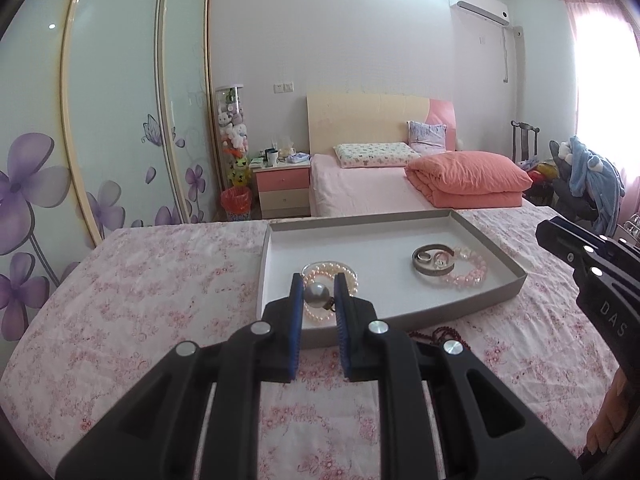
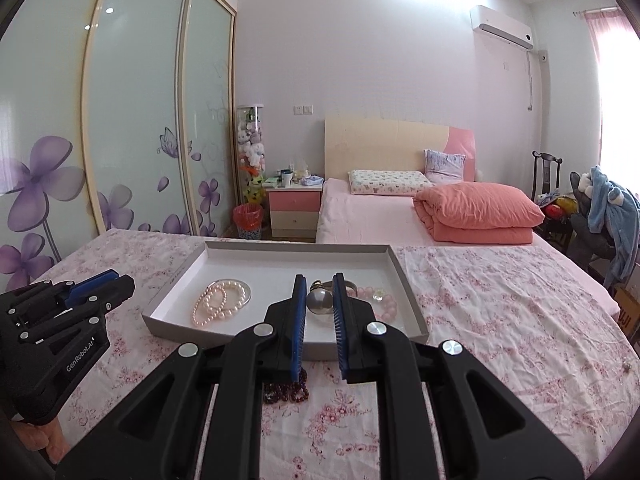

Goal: Organize jewelry
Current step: 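Carry both pearl earrings into the tray and open both grippers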

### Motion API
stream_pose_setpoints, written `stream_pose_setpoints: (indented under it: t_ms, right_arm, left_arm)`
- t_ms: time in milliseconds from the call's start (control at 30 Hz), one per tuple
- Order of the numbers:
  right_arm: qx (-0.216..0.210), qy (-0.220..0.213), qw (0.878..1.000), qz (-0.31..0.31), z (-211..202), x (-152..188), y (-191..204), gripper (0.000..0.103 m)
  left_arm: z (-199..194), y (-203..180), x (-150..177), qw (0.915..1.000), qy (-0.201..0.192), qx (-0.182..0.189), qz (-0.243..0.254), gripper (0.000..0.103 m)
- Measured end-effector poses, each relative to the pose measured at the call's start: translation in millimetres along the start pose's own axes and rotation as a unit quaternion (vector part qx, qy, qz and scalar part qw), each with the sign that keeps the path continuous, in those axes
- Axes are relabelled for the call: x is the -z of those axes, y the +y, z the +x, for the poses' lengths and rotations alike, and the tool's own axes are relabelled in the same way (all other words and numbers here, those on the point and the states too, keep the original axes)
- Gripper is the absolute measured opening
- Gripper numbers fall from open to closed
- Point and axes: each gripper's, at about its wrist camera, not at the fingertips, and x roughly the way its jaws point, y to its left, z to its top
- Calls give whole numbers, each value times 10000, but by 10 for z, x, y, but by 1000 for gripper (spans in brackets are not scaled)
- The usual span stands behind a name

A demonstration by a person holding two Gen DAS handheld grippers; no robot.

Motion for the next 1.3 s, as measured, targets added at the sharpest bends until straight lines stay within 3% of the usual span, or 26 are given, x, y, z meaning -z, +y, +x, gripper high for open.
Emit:
stream_pose_setpoints:
  t_ms: [367,600,967,1200,1300]
  right_arm:
    - [42,-170,9998,15,167,-156,-27,14]
    - [48,-148,9999,1,462,-270,-86,14]
    - [-250,596,9972,378,1198,-190,-179,14]
    - [-510,1066,9909,646,1456,-127,-243,15]
    - [-495,1098,9896,786,1428,-111,-319,29]
  left_arm:
    - [201,-38,-191,9999,-151,-31,15,16]
    - [557,-54,-314,10000,-41,13,-47,16]
    - [1251,-150,-361,9988,456,185,-84,16]
    - [1476,-184,-312,9971,705,265,-70,20]
    - [1496,-128,-317,9968,735,248,-175,31]
